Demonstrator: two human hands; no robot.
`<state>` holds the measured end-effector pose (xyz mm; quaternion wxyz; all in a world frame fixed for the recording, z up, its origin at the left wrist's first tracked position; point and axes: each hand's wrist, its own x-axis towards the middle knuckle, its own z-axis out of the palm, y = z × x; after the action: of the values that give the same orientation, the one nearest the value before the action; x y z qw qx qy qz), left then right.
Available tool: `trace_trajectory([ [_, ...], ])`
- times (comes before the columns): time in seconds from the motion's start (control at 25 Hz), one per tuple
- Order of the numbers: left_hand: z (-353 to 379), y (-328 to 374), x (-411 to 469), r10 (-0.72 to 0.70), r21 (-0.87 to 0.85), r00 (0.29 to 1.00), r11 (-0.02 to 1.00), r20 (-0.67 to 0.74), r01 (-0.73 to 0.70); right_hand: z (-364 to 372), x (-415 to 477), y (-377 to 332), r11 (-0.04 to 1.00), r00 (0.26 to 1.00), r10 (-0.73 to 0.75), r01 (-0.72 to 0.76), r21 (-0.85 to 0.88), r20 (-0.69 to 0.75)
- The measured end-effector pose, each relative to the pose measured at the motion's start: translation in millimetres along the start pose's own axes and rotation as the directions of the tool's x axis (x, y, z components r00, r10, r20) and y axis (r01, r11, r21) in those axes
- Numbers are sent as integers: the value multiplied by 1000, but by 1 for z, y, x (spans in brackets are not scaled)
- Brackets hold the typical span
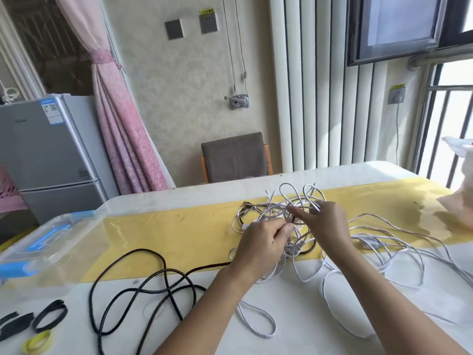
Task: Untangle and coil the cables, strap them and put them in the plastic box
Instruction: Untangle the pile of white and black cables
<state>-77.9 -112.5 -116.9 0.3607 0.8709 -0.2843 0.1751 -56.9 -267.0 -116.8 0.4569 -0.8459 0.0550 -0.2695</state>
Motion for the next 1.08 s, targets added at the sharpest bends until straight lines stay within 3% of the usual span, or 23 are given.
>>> trace_trajectory([
  [0.08,-17,3,-4,-28,-218,998,976,-63,14,-2,3,4,998,997,-42,39,-45,-57],
  [0.16,-43,5,-3,-115,-474,983,880,-145,33,-8,5,4,998,992,-53,48,-45,-118],
  [0.24,-68,2,-3,-211,-704,949,710,-233,-15,-17,6,-2,999,979,-37,43,27,-200],
  [0.32,-93,-8,-6,-340,-873,892,474,-297,-110,-24,7,-8,989,957,-25,66,133,-288],
  [0.4,-119,-31,-14,-490,-939,807,252,-331,-232,-30,9,-6,976,928,2,80,205,-373],
  [0.44,-130,-45,-17,-549,-937,760,210,-348,-278,-31,13,-1,967,911,33,75,244,-410],
  [0.52,-139,-73,-21,-658,-922,649,319,-382,-219,-32,21,10,924,903,140,28,381,-406],
  [0.64,-119,-106,-17,-778,-824,512,525,-364,213,-33,22,10,680,954,253,-57,731,-160],
  [0.72,-101,-115,-16,-772,-546,539,626,-336,557,-28,18,3,561,973,231,-155,813,26],
  [0.8,-85,-112,-13,-647,-52,611,705,-455,708,-20,11,-8,565,976,183,-201,801,115],
  [0.84,-76,-102,-13,-464,135,686,766,-560,628,-15,6,-13,604,980,155,-194,773,125],
  [0.88,-66,-87,-13,-224,265,760,846,-610,462,-9,2,-17,667,985,124,-172,725,120],
  [0.96,-40,-50,-11,133,384,851,919,-508,85,0,-10,-27,791,994,36,-90,605,100],
  [1.04,-16,-35,-10,247,354,919,926,-308,-130,3,-19,-36,833,994,-47,-17,552,101],
  [1.08,-8,-34,-10,228,320,944,936,-240,-145,4,-21,-38,835,992,-76,5,550,105],
])
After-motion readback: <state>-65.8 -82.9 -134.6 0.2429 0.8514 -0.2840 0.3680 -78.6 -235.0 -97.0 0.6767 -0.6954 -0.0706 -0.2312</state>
